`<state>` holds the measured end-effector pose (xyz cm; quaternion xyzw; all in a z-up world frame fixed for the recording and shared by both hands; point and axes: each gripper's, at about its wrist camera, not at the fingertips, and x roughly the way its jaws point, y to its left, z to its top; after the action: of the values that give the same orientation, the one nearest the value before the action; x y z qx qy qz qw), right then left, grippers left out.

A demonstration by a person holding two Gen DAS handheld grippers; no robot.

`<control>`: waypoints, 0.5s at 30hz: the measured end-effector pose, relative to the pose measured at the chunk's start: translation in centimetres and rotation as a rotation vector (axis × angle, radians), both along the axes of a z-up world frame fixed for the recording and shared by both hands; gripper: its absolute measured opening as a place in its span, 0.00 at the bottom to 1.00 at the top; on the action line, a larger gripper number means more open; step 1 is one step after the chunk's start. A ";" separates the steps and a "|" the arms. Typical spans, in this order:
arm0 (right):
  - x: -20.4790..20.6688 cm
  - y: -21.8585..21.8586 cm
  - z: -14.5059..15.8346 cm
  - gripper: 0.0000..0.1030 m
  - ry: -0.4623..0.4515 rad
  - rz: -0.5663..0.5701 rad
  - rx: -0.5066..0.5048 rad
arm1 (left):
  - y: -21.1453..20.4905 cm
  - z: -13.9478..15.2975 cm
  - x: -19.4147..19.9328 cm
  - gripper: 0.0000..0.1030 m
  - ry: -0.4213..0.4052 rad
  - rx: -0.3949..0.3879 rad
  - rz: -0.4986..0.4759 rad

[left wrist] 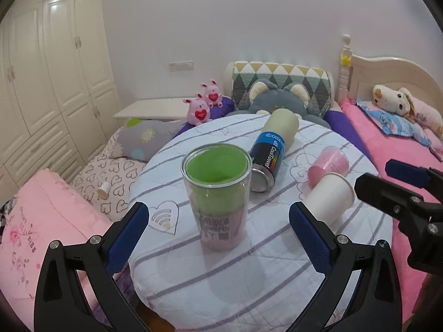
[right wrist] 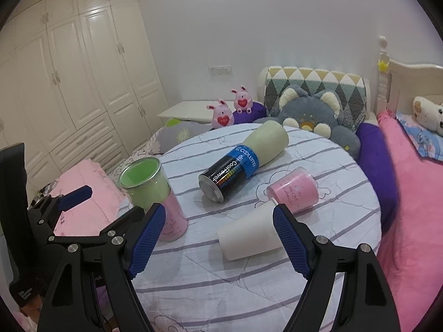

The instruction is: Flip cup upright

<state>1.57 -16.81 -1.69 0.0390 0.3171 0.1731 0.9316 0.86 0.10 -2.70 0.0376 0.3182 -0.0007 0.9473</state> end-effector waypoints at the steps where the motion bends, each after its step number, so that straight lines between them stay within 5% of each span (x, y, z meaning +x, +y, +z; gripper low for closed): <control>1: -0.4 0.0 0.1 0.79 -0.013 -0.003 -0.007 | 0.0 0.0 -0.2 0.99 0.001 -0.002 -0.001; 15: -3.7 -0.8 0.3 0.79 -0.133 -0.037 -0.022 | 0.9 -0.1 -2.8 0.99 -0.037 -0.081 0.078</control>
<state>-2.13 -17.62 -1.35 0.0229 0.2559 0.1546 0.9540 -1.92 0.97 -2.83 -0.0132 0.3014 0.0241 0.9531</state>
